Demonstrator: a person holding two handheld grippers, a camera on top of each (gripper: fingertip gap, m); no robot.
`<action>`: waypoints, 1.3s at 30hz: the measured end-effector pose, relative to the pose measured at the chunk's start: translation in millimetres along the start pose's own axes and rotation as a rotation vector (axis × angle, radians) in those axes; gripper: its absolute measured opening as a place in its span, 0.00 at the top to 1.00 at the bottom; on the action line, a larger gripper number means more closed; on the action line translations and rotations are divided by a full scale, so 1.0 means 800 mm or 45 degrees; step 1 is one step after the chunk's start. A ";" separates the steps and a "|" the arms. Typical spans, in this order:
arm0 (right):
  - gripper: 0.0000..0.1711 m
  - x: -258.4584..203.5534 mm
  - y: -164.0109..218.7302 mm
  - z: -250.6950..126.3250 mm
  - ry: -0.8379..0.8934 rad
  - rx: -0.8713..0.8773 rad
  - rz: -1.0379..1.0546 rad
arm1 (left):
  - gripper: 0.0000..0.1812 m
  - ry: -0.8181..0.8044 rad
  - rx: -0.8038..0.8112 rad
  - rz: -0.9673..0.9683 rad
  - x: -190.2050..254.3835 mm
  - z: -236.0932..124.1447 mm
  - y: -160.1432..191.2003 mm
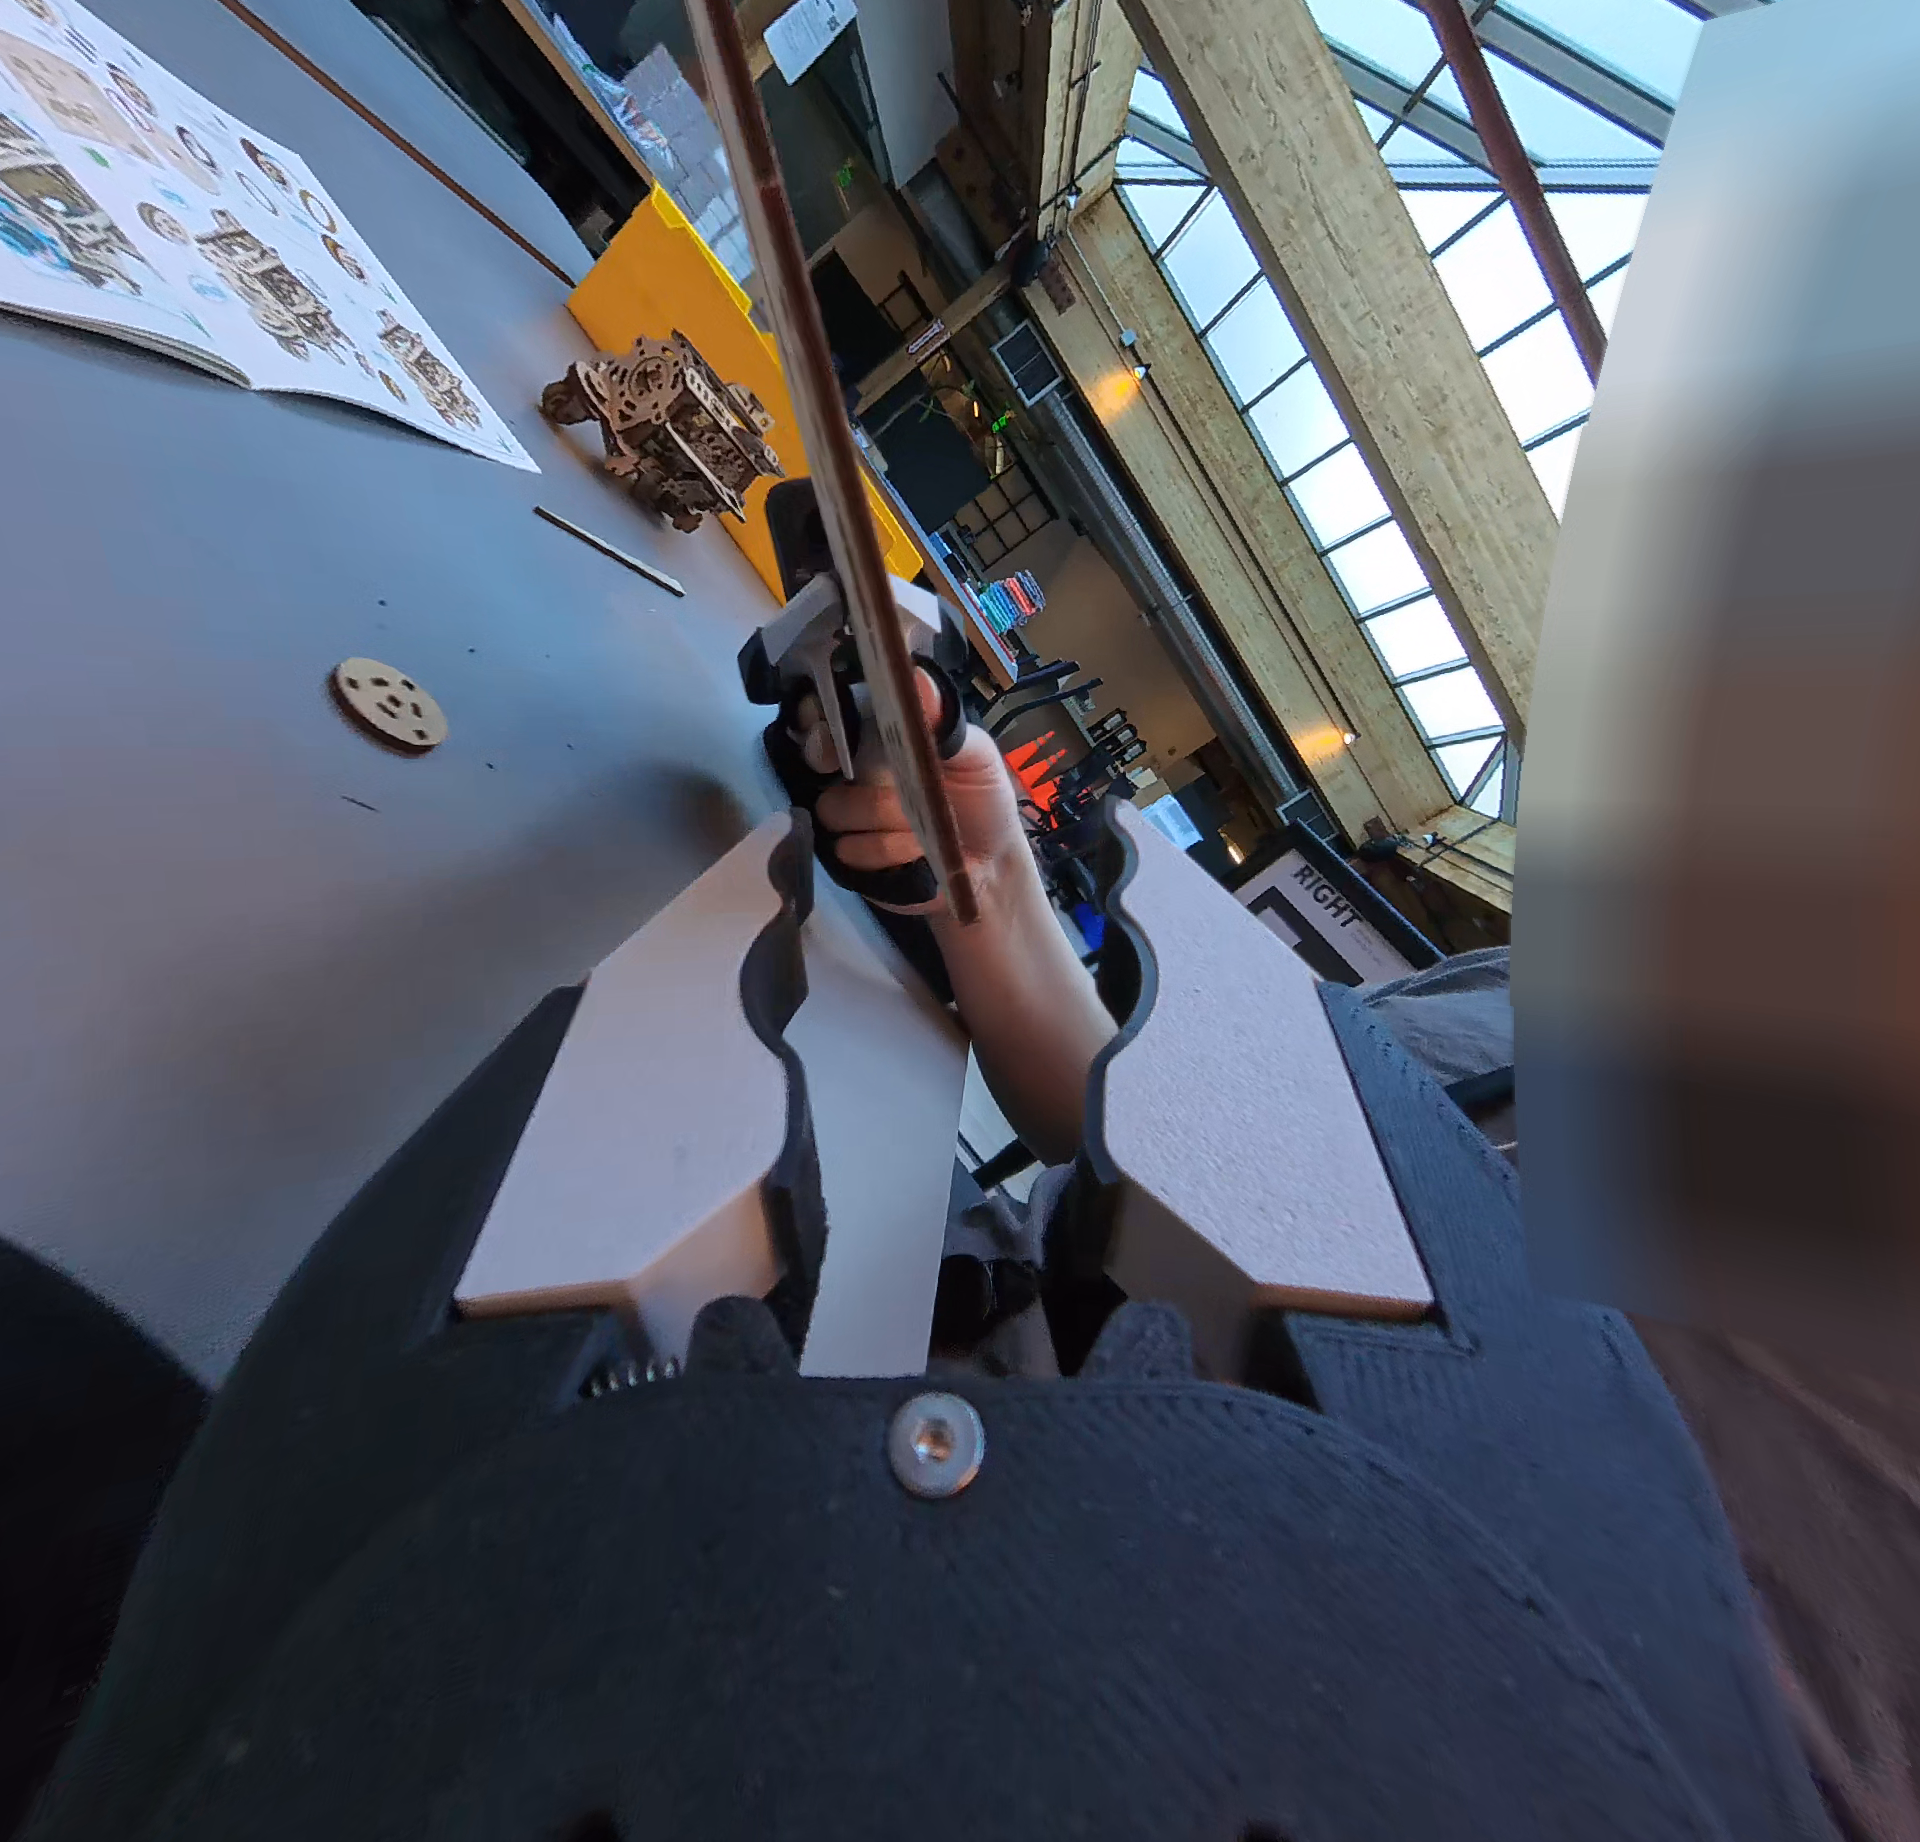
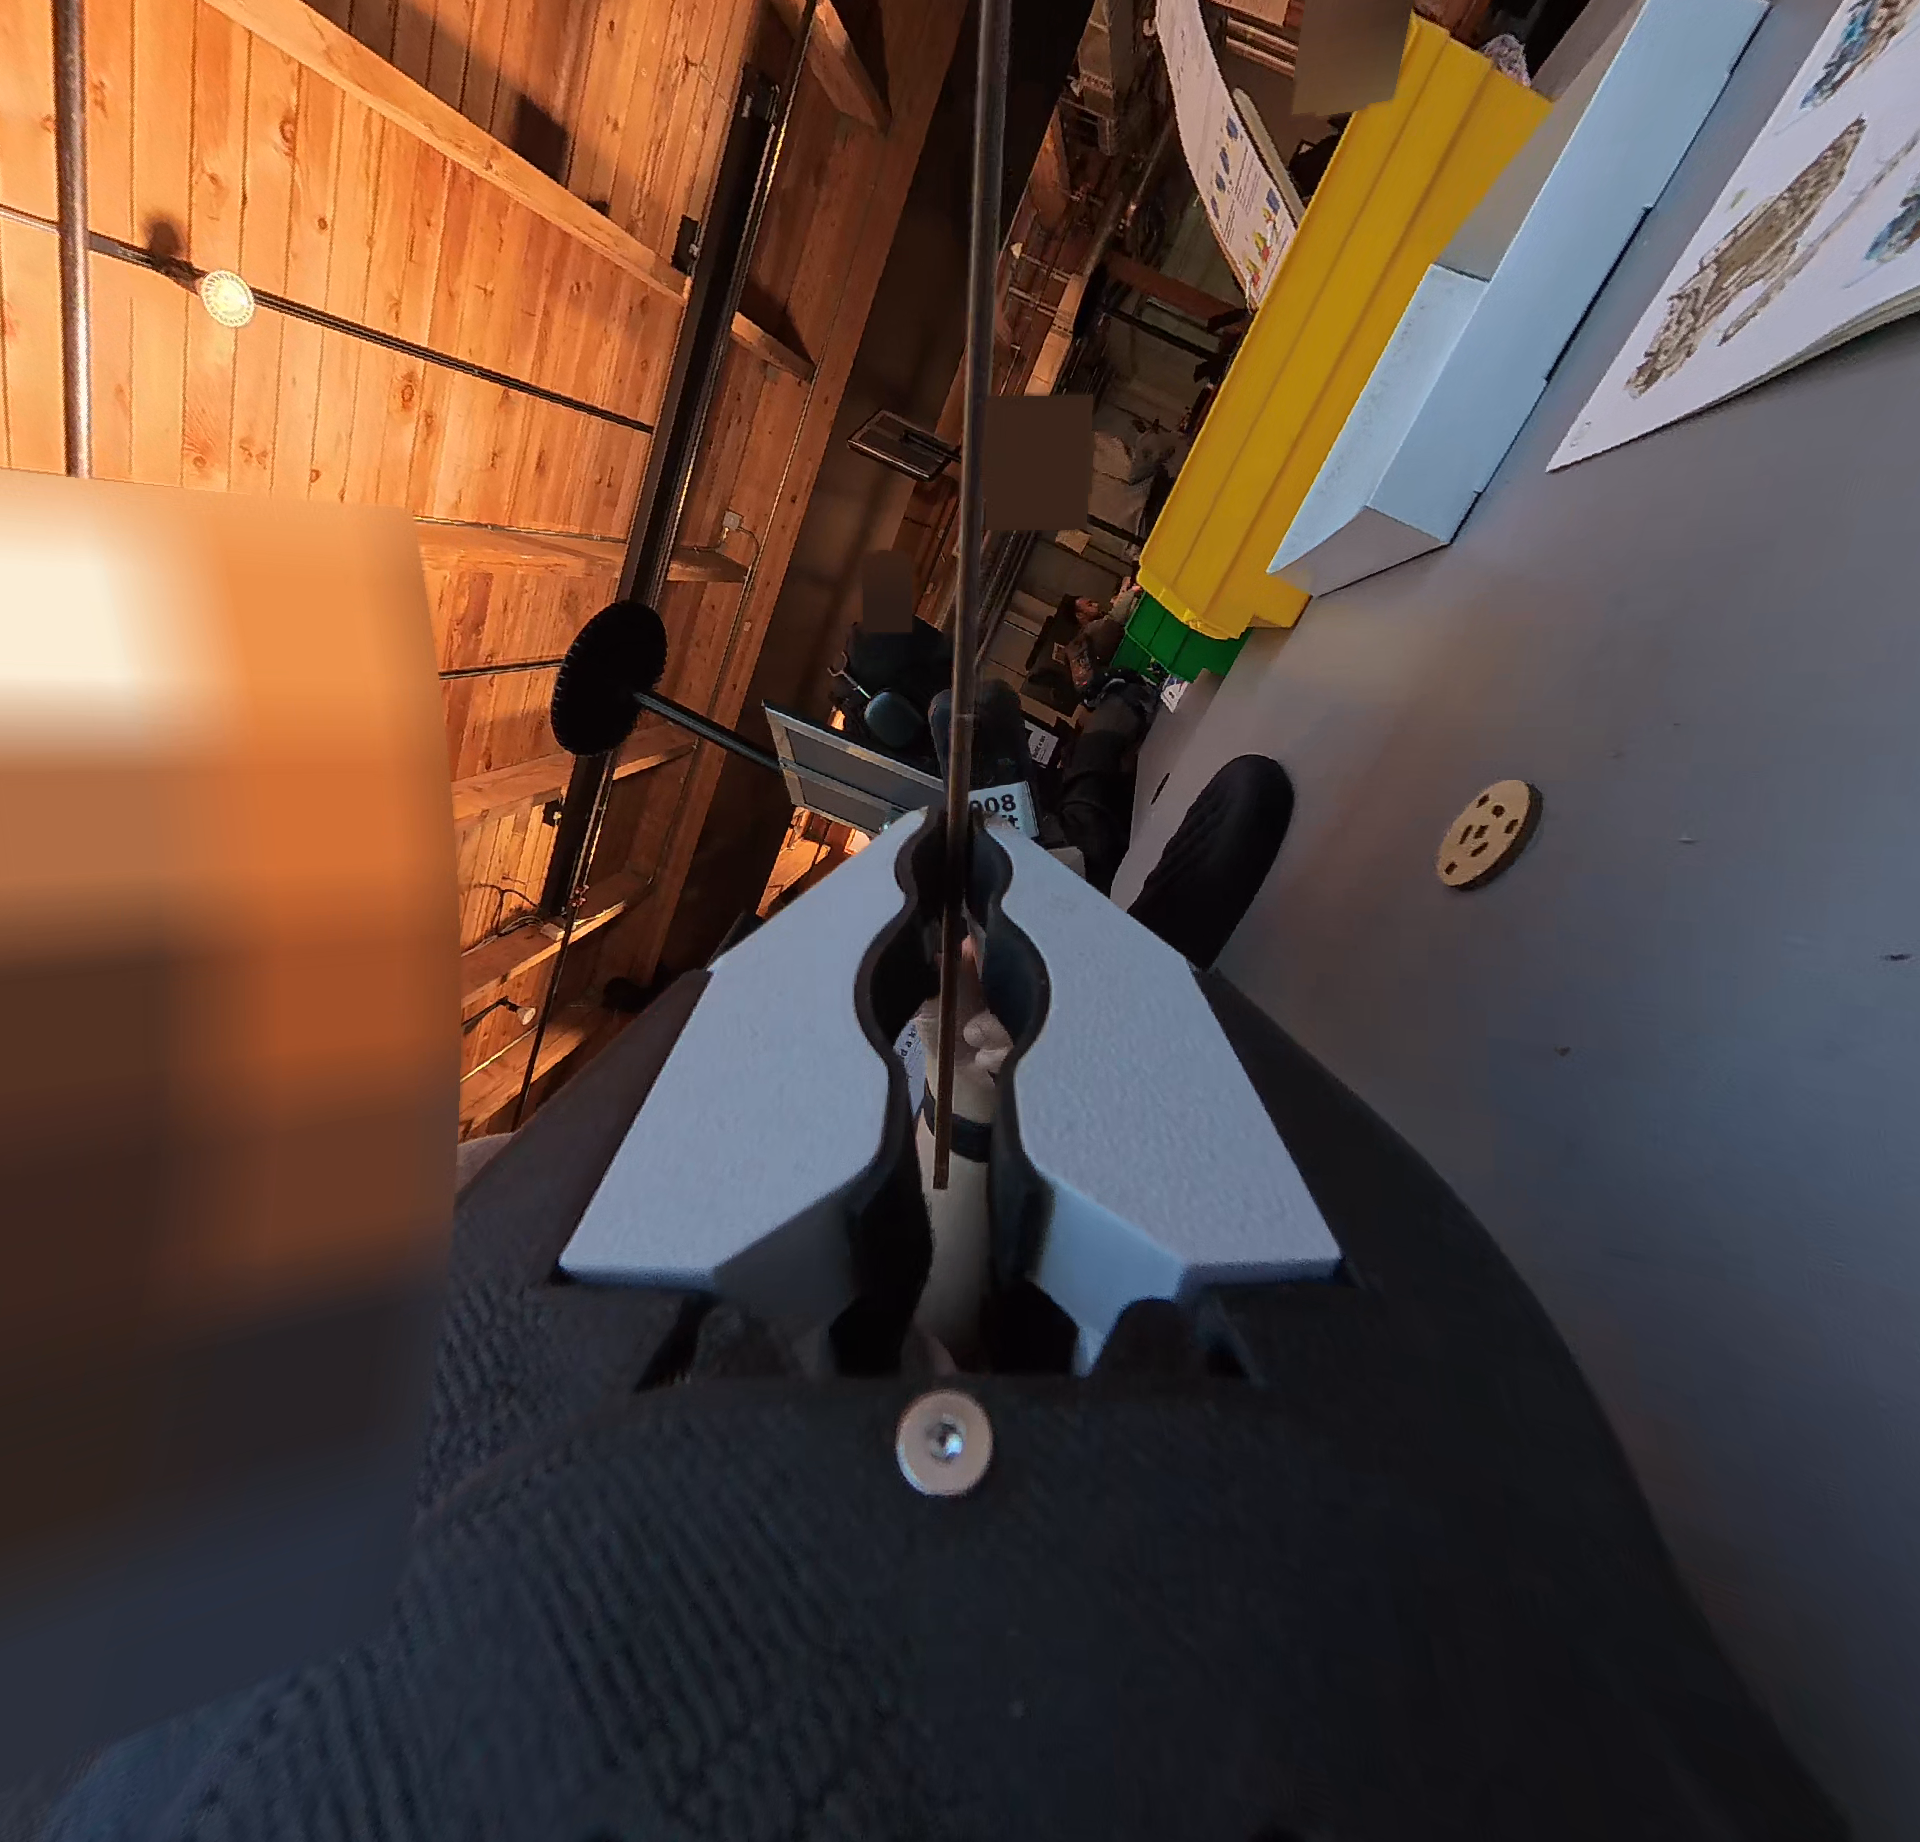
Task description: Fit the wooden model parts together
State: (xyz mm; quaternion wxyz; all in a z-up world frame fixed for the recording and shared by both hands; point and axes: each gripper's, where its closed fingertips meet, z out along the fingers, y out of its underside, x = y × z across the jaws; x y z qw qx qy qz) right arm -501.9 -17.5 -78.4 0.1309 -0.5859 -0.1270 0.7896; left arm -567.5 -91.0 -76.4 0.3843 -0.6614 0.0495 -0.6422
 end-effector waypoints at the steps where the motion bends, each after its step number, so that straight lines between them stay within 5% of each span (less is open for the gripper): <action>1: 1.00 -0.003 0.000 0.000 -0.012 0.002 -0.003 | 0.72 0.013 0.003 -0.009 0.001 0.006 0.002; 14: 1.00 -0.014 -0.001 0.003 -0.039 0.030 -0.087 | 0.90 0.091 0.143 -0.054 0.000 0.067 0.021; 26: 0.94 -0.049 -0.008 0.016 -0.076 0.023 -0.367 | 1.00 0.033 0.307 0.164 0.002 0.070 0.000; 28: 0.79 -0.064 -0.020 0.017 -0.127 0.068 -0.382 | 1.00 0.048 0.329 0.189 0.007 0.072 -0.008; 32: 0.71 -0.084 -0.047 0.003 -0.168 0.192 -0.443 | 1.00 0.074 0.349 0.262 0.018 0.073 -0.023; 39: 0.71 -0.109 -0.080 -0.058 0.058 0.675 -0.948 | 1.00 0.026 0.424 0.363 0.021 0.060 -0.058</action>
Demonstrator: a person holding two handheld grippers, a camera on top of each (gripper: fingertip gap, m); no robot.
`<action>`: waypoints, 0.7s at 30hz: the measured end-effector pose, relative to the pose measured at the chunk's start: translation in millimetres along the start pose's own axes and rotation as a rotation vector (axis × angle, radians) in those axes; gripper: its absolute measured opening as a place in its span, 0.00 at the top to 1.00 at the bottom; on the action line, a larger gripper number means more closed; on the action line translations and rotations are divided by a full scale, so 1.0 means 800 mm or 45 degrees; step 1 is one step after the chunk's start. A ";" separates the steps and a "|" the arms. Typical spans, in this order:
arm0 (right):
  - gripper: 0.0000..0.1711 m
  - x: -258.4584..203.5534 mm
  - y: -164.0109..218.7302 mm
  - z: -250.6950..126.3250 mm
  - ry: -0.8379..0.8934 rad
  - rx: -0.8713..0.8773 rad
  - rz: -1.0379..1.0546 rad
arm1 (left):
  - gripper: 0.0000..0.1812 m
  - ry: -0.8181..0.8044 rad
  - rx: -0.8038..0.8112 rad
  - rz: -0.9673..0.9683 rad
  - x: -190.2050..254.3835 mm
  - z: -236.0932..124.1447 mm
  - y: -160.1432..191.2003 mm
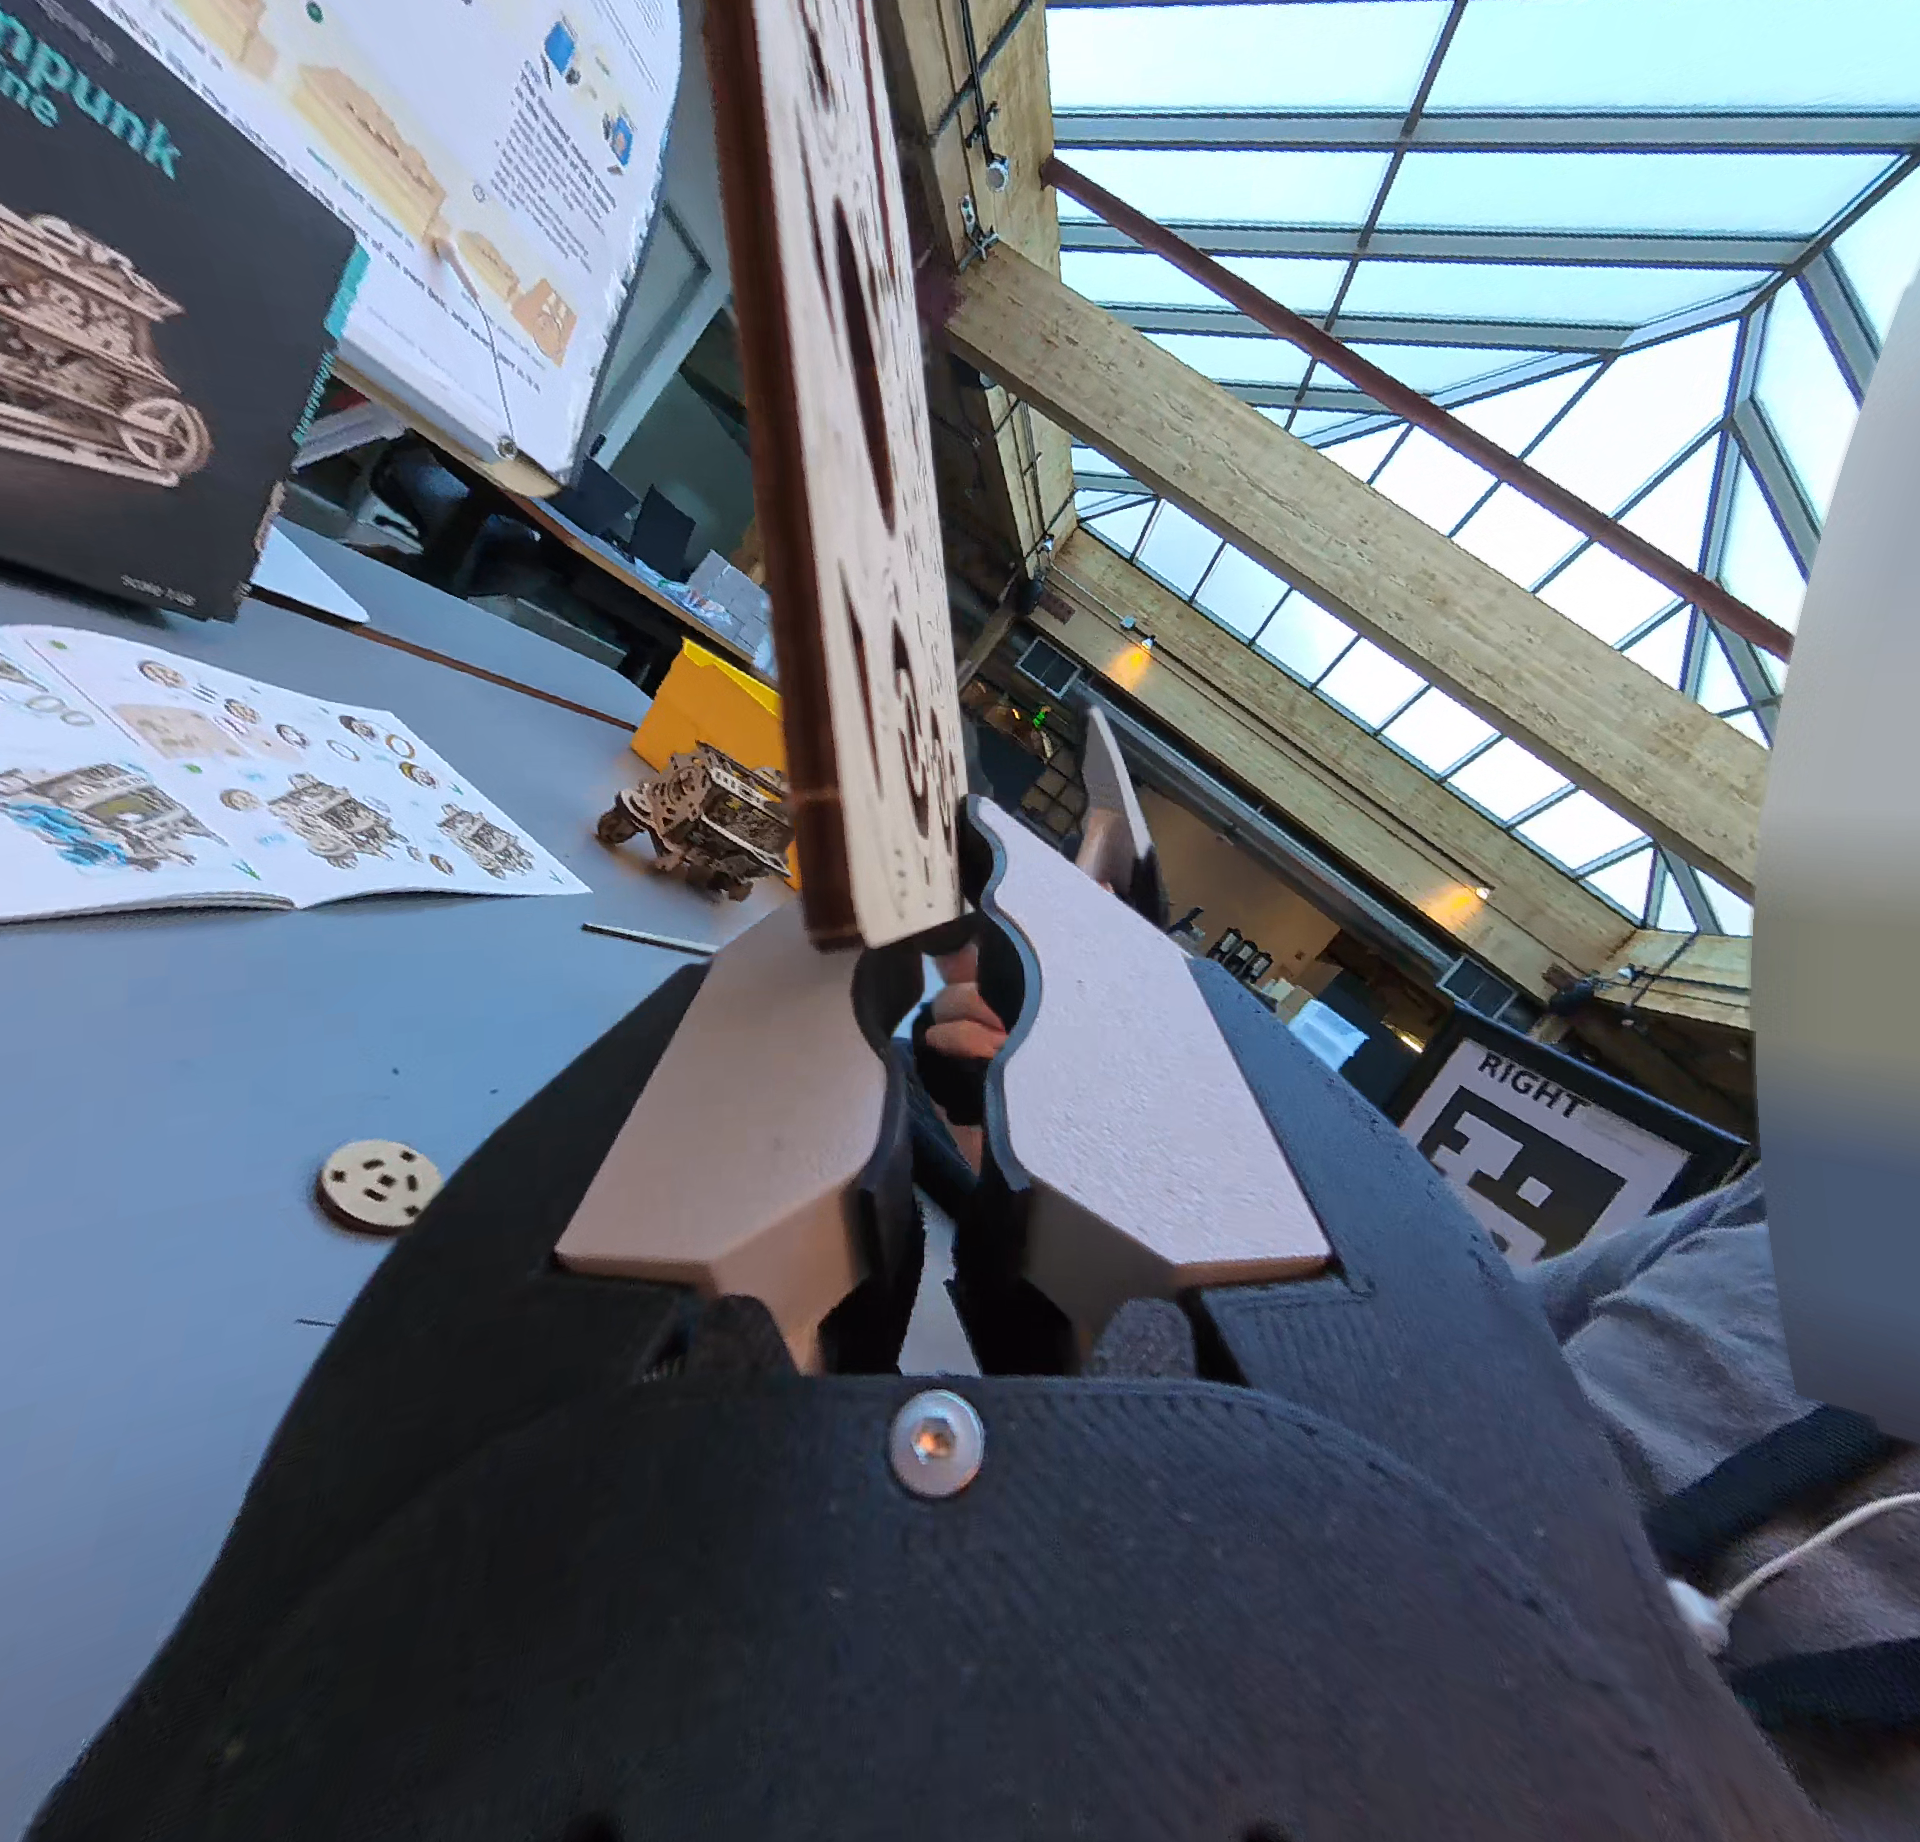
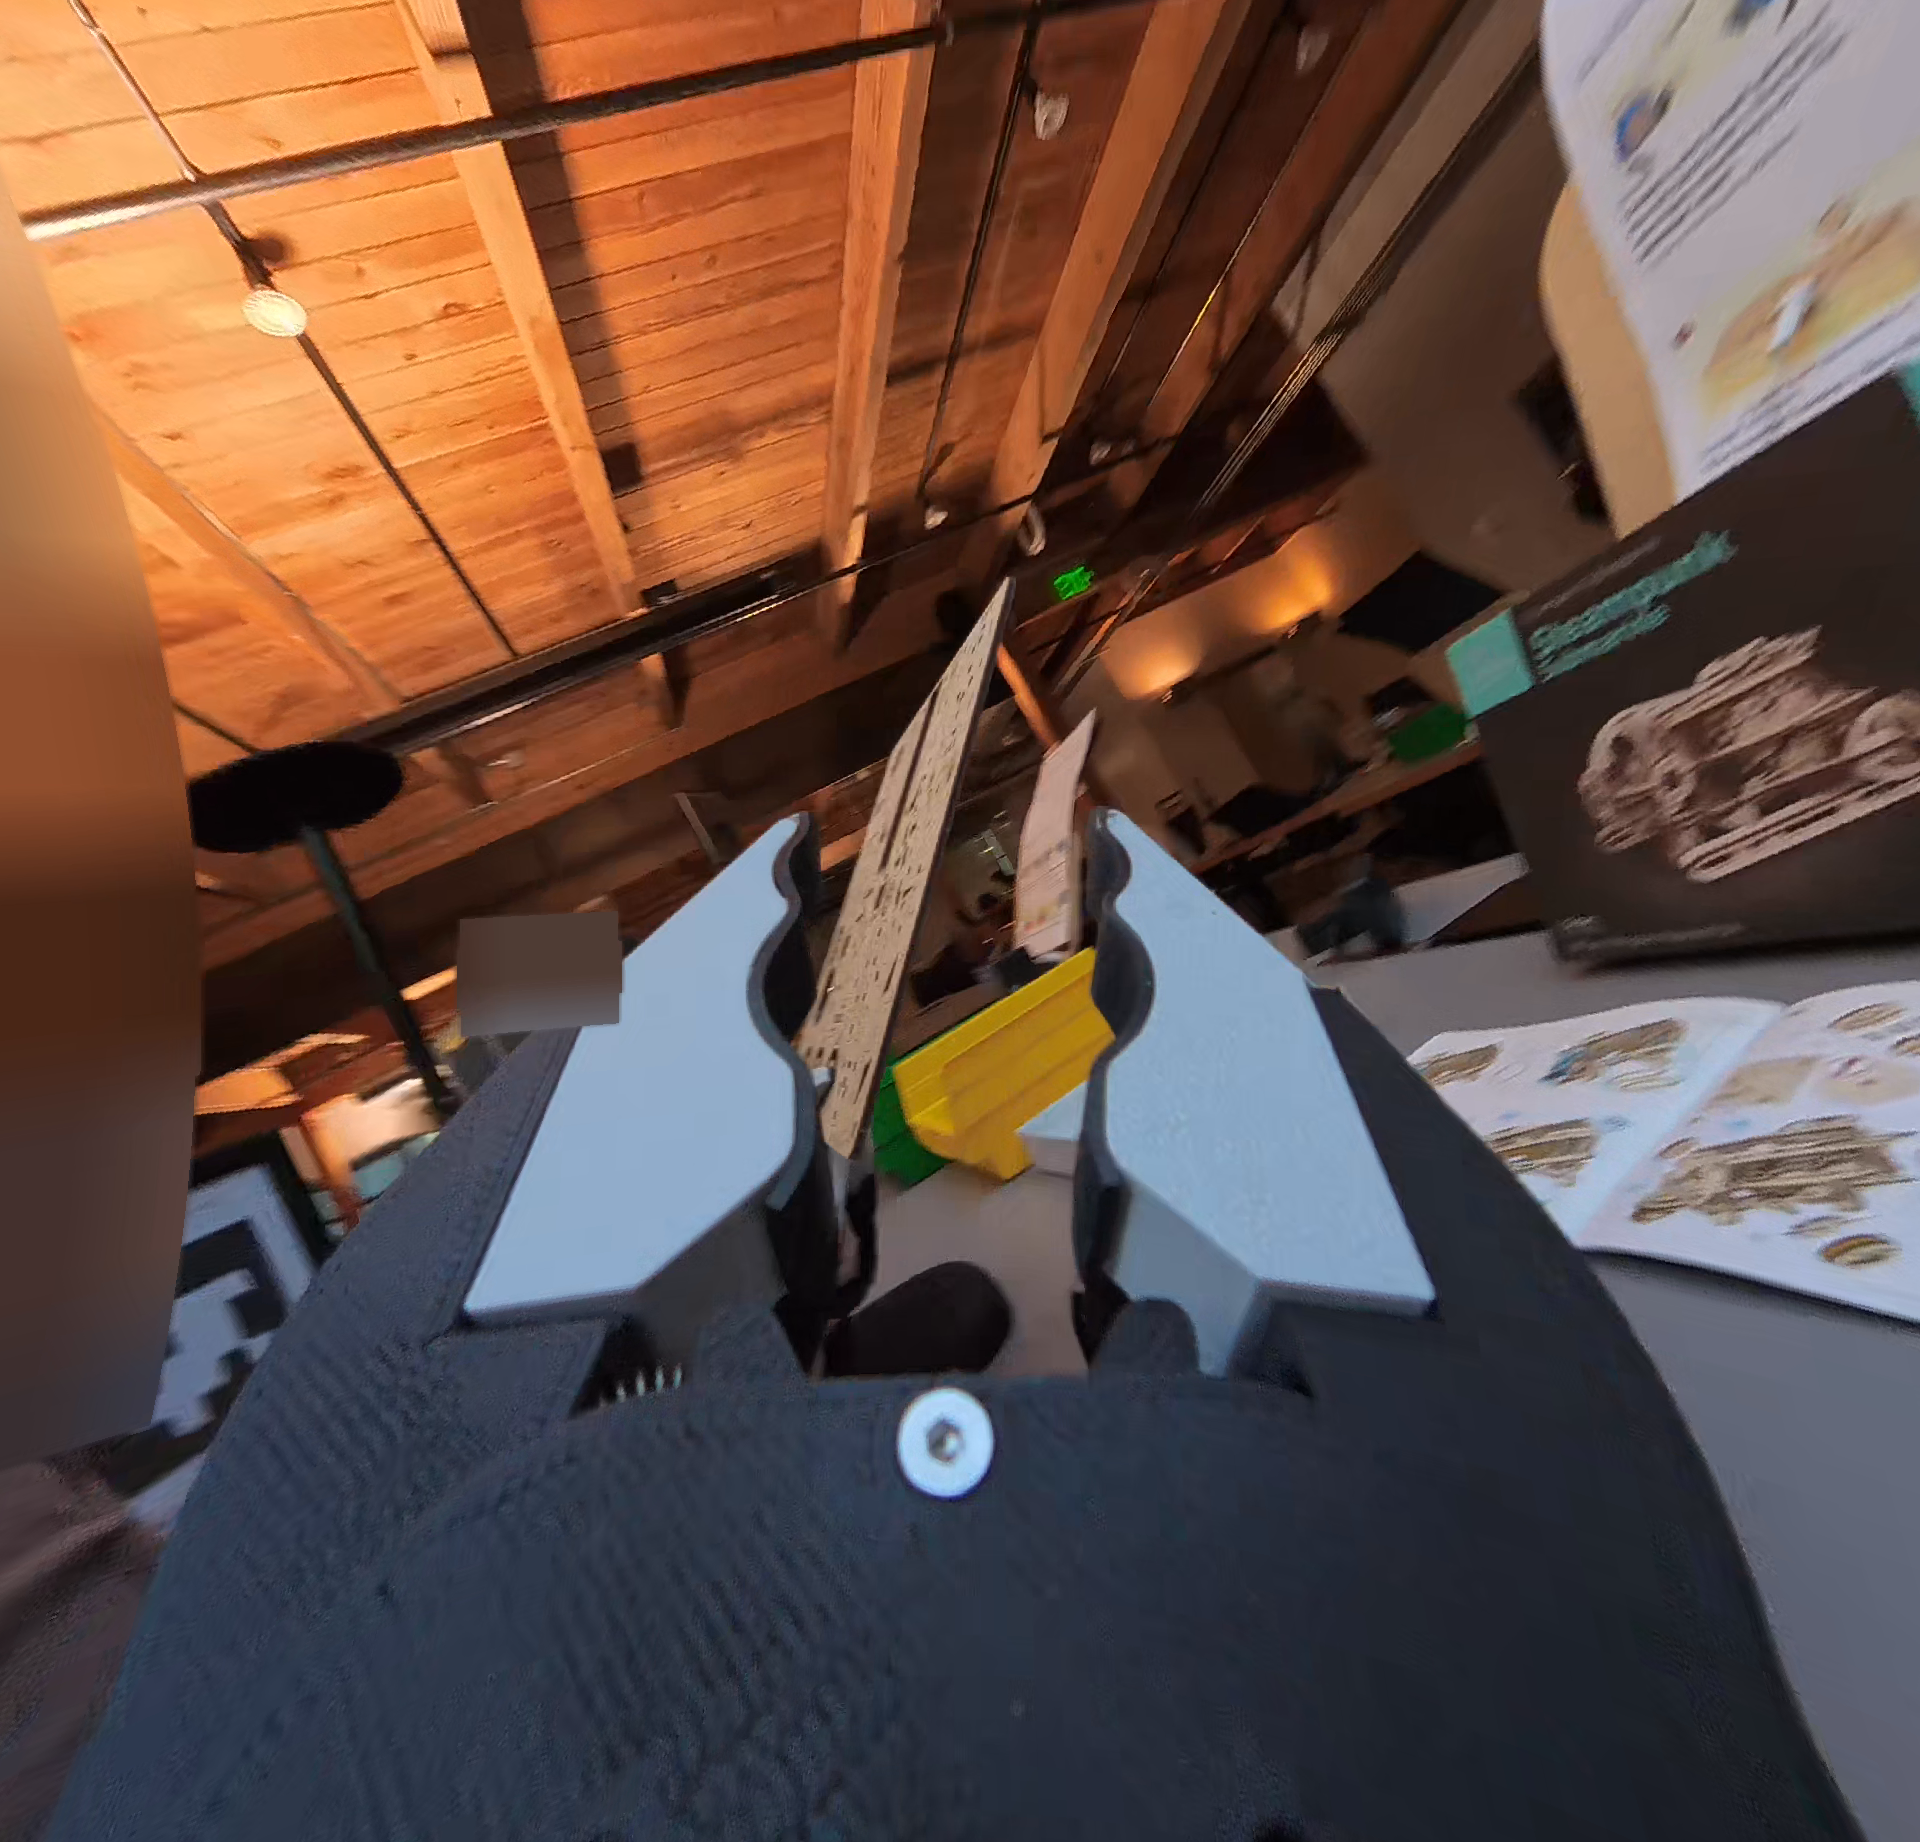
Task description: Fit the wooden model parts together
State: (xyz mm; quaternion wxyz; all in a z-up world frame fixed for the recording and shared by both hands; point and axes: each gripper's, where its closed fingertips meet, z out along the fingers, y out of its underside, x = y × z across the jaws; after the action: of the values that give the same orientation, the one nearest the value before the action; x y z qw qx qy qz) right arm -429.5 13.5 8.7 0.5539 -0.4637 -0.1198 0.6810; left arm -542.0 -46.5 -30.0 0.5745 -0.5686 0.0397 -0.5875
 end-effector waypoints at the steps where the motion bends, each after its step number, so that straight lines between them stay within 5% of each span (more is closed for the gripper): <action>1: 0.71 -0.002 -0.004 -0.004 0.045 0.034 -0.109 | 1.00 -0.016 0.008 0.019 -0.003 0.000 -0.005; 11: 0.68 -0.026 0.023 0.046 0.252 -0.415 -1.148 | 1.00 -0.098 0.016 0.099 -0.032 0.015 -0.024; 17: 0.62 0.010 0.048 0.065 0.450 -0.960 -1.331 | 1.00 -0.127 0.000 0.121 -0.043 0.020 -0.015; 21: 0.63 -0.007 0.080 0.067 0.437 -1.066 -1.238 | 1.00 -0.141 -0.004 0.116 -0.047 0.018 -0.012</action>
State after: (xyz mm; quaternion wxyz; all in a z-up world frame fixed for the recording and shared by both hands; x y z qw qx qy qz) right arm -512.3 4.9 -3.2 0.5824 -0.6348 -0.4799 0.1660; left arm -549.1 -7.9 -41.8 0.6012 -0.5987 0.0345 -0.5282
